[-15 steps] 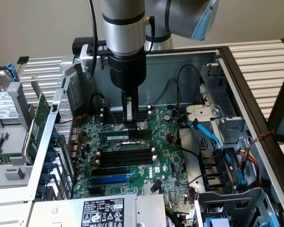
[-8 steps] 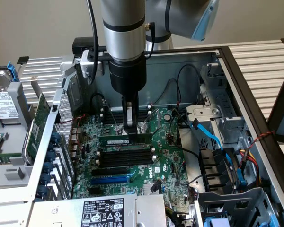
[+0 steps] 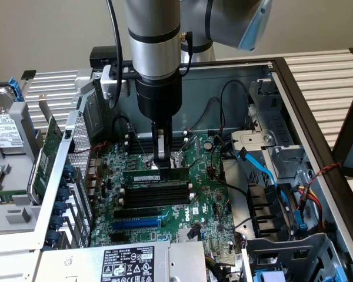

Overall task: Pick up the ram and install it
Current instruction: 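Insert the ram into the slot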

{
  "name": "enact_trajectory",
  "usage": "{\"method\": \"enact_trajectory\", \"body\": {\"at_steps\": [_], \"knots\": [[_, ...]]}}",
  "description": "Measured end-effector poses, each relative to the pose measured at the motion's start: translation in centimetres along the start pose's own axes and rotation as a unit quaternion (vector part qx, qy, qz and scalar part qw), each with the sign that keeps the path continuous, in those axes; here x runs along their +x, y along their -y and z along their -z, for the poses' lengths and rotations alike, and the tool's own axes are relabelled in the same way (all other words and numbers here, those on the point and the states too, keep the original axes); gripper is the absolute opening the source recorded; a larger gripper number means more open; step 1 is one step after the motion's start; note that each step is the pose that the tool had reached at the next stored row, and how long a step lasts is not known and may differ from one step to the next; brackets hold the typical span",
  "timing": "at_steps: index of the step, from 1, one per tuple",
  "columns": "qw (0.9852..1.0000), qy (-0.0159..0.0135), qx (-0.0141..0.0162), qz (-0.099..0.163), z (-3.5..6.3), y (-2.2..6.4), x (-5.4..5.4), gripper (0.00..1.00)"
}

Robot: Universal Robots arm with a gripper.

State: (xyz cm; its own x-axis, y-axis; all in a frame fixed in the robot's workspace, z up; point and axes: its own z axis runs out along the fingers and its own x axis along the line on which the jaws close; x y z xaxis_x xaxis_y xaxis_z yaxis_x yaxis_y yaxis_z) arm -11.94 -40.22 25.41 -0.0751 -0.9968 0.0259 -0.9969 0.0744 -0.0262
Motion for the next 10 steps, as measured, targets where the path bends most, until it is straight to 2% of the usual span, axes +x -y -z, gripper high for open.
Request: {"method": "enact_trajectory", "body": {"at_steps": [10], "knots": [[1.0, -0.0015, -0.0001, 0.001, -0.01, 0.01, 0.19, 0.12]]}}
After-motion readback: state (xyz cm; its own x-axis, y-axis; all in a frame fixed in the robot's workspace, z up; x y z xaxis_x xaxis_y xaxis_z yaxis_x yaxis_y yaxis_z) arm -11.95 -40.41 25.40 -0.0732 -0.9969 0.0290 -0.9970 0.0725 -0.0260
